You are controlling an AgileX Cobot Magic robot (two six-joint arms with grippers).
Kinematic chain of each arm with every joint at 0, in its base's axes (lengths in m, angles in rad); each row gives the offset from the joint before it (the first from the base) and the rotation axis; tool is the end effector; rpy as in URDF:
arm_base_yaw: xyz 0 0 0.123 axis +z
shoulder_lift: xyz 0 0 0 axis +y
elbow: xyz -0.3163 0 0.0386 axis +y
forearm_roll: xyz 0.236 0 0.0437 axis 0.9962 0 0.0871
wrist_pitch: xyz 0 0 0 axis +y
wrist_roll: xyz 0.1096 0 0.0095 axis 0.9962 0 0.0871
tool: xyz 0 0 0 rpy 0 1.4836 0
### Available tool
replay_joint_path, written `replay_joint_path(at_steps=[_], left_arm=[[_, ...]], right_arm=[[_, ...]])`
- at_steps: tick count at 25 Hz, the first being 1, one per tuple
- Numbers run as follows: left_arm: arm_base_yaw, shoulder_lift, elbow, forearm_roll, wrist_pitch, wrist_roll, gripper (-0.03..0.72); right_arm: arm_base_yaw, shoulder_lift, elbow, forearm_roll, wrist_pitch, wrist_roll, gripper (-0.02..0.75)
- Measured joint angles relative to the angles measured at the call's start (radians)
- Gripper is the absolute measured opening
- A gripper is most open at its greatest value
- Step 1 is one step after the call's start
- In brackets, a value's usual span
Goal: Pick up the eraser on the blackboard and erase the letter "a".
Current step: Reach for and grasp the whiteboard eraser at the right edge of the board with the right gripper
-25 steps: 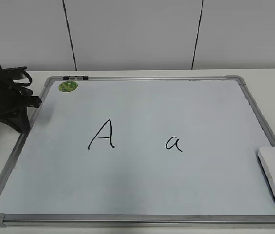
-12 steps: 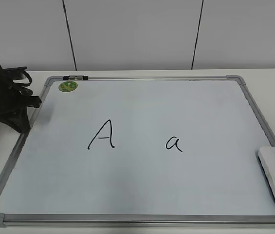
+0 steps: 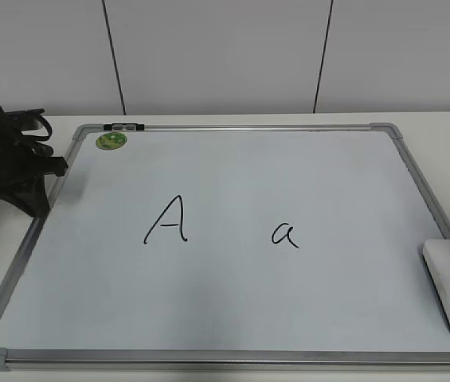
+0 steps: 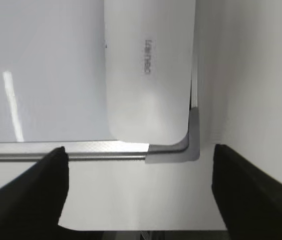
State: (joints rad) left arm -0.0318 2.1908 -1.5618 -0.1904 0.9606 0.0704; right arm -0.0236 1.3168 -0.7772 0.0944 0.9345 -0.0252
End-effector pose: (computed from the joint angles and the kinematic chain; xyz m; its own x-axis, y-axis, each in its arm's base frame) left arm 0.4393 -0.0311 0.1461 -0.9975 -0.0074 -0.0707 0.0039 0.9875 -0.1576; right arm 0.2032 0.0036 0.2473 -0.9817 0.0541 -0.1826 0.0400 0.9960 0.0802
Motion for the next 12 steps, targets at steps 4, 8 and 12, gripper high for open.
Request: replay_joint_path(at_steps=[4, 8, 12], left_arm=[[0.000, 0.000, 0.000, 0.000, 0.000, 0.000, 0.062], [0.000, 0.000, 0.000, -0.002, 0.000, 0.000, 0.064], [0.000, 0.000, 0.000, -0.002, 0.000, 0.000, 0.065]], right_arm=[[0.000, 0.123, -0.056, 0.000, -0.033, 0.005, 0.673], [0.000, 0.213, -0.096, -0.005, -0.052, 0.006, 0.673], [0.000, 0.273, -0.116, -0.009, -0.084, 0.009, 0.673]])
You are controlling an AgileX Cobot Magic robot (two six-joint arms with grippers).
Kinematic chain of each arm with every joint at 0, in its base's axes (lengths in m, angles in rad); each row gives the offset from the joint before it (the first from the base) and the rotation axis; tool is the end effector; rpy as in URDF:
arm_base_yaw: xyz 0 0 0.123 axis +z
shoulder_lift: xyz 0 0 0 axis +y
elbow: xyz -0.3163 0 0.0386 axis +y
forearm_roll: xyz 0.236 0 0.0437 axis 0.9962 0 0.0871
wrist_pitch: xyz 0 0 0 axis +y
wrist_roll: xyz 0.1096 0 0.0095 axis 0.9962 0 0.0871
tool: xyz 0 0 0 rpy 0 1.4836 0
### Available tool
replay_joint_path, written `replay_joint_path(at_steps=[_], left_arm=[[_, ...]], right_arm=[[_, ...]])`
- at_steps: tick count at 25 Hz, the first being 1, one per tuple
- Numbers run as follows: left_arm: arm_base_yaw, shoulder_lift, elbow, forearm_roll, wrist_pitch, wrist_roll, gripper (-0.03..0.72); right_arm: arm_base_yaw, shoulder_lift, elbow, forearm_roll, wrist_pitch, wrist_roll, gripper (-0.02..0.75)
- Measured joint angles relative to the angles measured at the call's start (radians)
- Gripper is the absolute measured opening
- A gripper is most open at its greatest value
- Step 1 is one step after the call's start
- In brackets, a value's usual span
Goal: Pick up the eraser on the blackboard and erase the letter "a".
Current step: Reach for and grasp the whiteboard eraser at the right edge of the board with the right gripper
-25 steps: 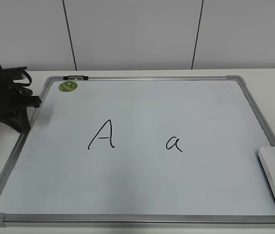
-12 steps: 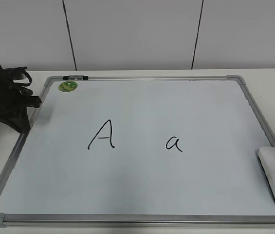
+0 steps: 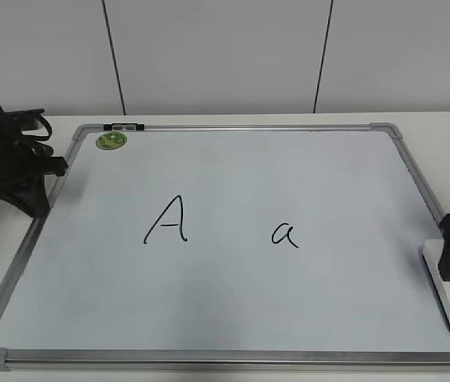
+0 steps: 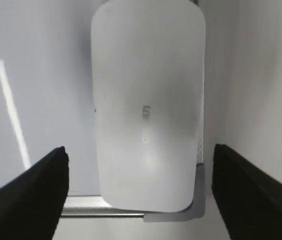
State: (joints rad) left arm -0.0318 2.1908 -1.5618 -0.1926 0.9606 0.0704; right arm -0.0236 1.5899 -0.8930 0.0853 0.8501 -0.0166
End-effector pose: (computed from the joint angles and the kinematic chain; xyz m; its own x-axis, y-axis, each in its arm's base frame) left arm 0.4393 -0.0312 0.1462 -0.9975 -0.0087 -0.0707 0.0027 0.9872 -0.1594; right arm 0.2660 0.0008 0.2114 -0.9919 0.0631 -0.1099 0.0558 0.9961 0.0680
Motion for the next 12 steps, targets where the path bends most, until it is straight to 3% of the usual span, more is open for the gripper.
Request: replay_joint_path(at_steps=[12], left_arm=[[0.000, 0.000, 0.000, 0.000, 0.000, 0.000, 0.073]], right_arm=[[0.000, 0.106, -0.002, -0.010, -0.092, 0.008, 0.664]])
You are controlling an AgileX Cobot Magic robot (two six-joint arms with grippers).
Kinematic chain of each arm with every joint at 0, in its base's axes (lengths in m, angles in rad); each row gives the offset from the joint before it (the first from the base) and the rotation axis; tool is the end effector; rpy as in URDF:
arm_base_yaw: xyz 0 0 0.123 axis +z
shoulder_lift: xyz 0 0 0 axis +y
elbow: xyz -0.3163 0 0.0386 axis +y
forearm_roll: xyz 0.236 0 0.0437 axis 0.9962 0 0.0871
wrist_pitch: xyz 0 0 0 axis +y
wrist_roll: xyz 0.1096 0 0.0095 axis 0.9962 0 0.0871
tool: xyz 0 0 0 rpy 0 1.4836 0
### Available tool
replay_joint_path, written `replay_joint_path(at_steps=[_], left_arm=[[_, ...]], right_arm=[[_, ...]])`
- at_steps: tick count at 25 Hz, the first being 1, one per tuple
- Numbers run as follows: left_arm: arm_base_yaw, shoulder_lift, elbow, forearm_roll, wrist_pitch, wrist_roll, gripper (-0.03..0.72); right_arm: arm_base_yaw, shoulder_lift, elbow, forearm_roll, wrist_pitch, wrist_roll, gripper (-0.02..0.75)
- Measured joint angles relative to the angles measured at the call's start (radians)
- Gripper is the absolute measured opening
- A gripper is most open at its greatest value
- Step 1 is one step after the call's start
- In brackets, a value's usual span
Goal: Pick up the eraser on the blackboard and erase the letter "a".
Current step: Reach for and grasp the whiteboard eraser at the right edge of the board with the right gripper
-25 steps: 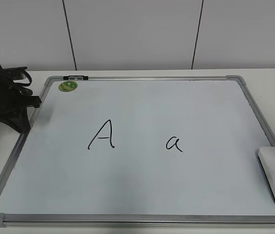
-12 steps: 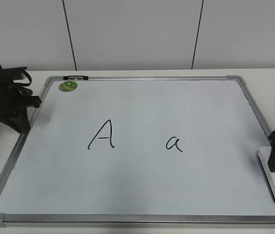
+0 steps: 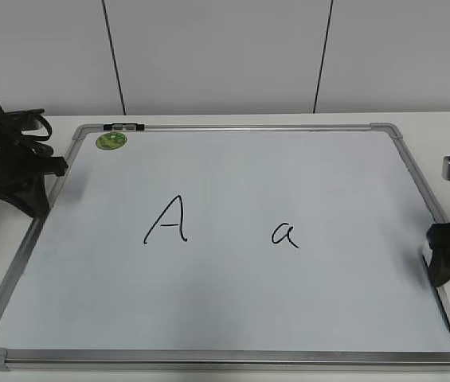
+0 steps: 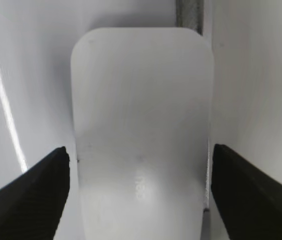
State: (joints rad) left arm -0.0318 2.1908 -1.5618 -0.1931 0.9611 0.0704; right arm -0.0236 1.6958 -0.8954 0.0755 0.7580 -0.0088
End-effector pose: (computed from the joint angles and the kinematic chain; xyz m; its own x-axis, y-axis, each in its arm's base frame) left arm 0.4392 -0.0313 0.1462 -0.9975 -0.0089 -0.0701 0.0025 0.9871 -0.1599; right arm 0.2845 -0.0010 0.1838 -0.9927 0.0694 -0.0984 0.0641 0.9964 0.0562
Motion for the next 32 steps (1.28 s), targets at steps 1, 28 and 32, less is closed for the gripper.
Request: replay_joint_path(at_steps=[1, 28, 32], left_arm=[[0.000, 0.000, 0.000, 0.000, 0.000, 0.000, 0.076], [0.000, 0.000, 0.000, -0.004, 0.002, 0.000, 0.095], [0.000, 0.000, 0.000, -0.007, 0.002, 0.000, 0.097]], right_arm=[[0.000, 0.007, 0.000, 0.000, -0.006, 0.000, 0.662], [0.001, 0.047, -0.013, 0.030, -0.021, 0.002, 0.523], [0.001, 0.050, -0.086, 0.047, 0.108, -0.014, 0.523]])
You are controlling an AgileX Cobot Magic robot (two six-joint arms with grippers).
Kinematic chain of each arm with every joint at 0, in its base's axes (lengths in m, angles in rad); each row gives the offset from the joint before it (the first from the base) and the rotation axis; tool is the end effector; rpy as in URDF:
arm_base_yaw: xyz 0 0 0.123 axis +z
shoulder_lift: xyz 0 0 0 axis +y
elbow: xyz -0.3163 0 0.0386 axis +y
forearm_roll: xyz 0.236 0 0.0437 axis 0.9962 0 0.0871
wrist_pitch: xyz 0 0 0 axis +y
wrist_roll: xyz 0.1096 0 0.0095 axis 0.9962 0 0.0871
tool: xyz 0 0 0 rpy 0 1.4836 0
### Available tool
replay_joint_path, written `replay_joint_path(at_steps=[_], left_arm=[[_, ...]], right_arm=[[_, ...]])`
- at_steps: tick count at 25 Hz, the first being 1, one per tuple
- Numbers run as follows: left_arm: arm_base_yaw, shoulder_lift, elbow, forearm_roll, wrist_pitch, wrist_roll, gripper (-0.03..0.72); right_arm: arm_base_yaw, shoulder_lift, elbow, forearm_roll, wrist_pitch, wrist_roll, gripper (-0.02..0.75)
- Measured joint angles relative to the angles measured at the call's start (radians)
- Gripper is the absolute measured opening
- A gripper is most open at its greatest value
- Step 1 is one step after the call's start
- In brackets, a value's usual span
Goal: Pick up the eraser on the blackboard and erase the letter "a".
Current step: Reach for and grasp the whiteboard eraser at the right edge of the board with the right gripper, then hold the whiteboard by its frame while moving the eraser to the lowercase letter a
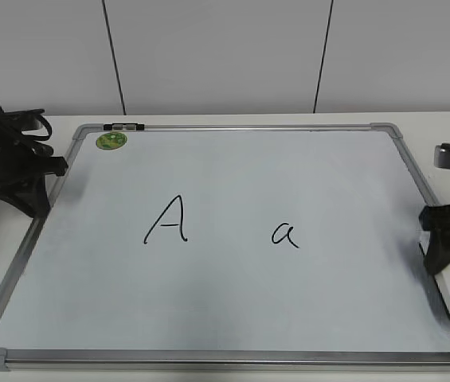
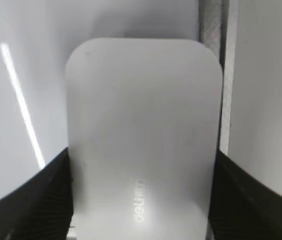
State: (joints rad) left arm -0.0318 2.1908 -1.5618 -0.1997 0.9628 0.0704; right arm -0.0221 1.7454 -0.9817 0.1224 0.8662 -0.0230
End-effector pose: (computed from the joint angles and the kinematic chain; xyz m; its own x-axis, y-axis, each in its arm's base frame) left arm 0.4391 -0.0319 0.1463 -0.9976 -0.0124 -0.0682 -0.0009 0.9862 -0.1656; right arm 0.2972 0.0037 0.1867 -0.9966 0.0783 -0.0265 0.0755 0.9926 0.0946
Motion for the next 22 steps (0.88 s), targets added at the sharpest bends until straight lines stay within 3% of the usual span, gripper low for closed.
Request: replay_joint_path(at_steps=[9, 14, 22], left_arm=[[0.000, 0.000, 0.000, -0.005, 0.000, 0.000, 0.101], [0.000, 0.000, 0.000, -0.007, 0.002, 0.000, 0.102], [0.000, 0.000, 0.000, -0.008, 0.002, 0.000, 0.102]], right_arm=[[0.043, 0.018, -0.201, 0.005, 0.171, -0.004, 0.523], [0.165, 0.147, -0.342, -0.067, 0.277, 0.034, 0.523], [0.274, 0.309, -0.569, -0.102, 0.333, 0.057, 0.522]])
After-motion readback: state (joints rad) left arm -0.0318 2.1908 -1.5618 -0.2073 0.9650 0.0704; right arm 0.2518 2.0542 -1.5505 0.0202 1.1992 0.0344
